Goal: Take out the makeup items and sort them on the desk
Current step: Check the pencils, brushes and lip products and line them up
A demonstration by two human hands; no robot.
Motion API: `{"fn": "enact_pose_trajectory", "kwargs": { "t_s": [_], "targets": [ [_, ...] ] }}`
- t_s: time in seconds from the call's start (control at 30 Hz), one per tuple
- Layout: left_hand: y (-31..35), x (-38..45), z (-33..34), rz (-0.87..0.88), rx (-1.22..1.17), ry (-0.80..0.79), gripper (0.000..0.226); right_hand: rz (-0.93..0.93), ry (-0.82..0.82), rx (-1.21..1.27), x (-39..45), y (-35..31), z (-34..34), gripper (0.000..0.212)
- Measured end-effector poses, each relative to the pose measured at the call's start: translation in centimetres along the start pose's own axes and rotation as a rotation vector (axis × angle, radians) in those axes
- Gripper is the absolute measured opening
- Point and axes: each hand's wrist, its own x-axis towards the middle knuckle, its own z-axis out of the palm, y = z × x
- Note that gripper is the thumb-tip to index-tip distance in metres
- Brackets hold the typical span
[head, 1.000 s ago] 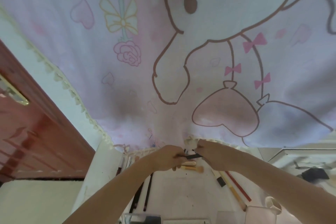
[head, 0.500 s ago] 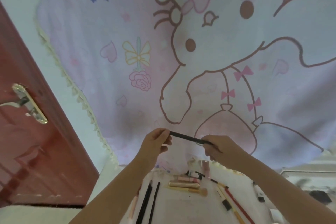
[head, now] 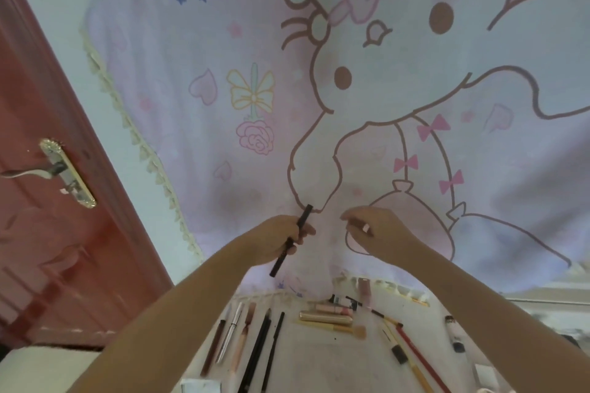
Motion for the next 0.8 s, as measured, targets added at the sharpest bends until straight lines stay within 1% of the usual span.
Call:
{"fn": "enact_pose_trajectory", "kwargs": {
  "t_s": [0.07,0.13,0.2,0.27,0.3,0.43,0.5,0.53,0.57,0.63,0.7,0.77,0.8],
  "targets": [
    [1.3,-0.4,-0.6,0.033,0.347,-0.054,0.029,-0.068,0.026,-0.024,0.6,-0.2,-0.6,0.034],
    [2.4,-0.9,-0.8,0.115,0.584,-0.058,0.025,-0.154,-0.001,-0.044,1.1,-0.5,-1.1,0.039],
    [3.2,-1.0,-0.9,0.175,0.655,-0.043,0.022,-0.208,-0.075,-0.095,1.4,-0.9,-1.4,0.034],
    [3.8,-1.0,-1.0,0.202,0.672,-0.013,0.022,-0.204,-0.128,-0.159,1.7,-1.0,-1.7,0.027],
    [4.1,-1.0,-1.1,0.216,0.728,0.015,0.023,-0.196,-0.141,-0.184,1.7,-1.1,-2.0,0.027],
    [4.4,-1.0,-0.4,0.342,1.144,0.098,0.026,-0.231,-0.148,-0.293,1.6,-1.0,-3.3,0.029],
    [3.8,-1.1,-1.1,0.372,1.273,0.148,0.028,-0.21,-0.143,-0.294,1.2,0.3,-4.7,0.028],
    [3.5,-1.1,-2.4,0.333,1.266,0.202,0.028,-0.161,-0.117,-0.278,0.9,1.4,-5.7,0.028],
    [3.0,-1.1,-4.0,0.273,1.21,0.249,0.026,-0.13,-0.063,-0.249,0.6,2.6,-6.6,0.031],
    [2.0,-1.1,-6.7,0.185,1.131,0.298,0.02,-0.079,0.021,-0.222,-0.1,4.7,-7.7,0.037],
    [1.4,-0.9,-6.7,0.173,1.102,0.254,0.021,-0.064,0.007,-0.235,-0.2,4.9,-7.2,0.038],
    [1.1,-0.6,-4.8,0.247,1.067,0.174,0.027,-0.096,-0.051,-0.23,0.3,4.0,-5.6,0.037],
    [1.2,-0.5,-3.7,0.283,1.057,0.148,0.028,-0.1,-0.087,-0.229,0.6,3.5,-4.7,0.034]
  ]
}}
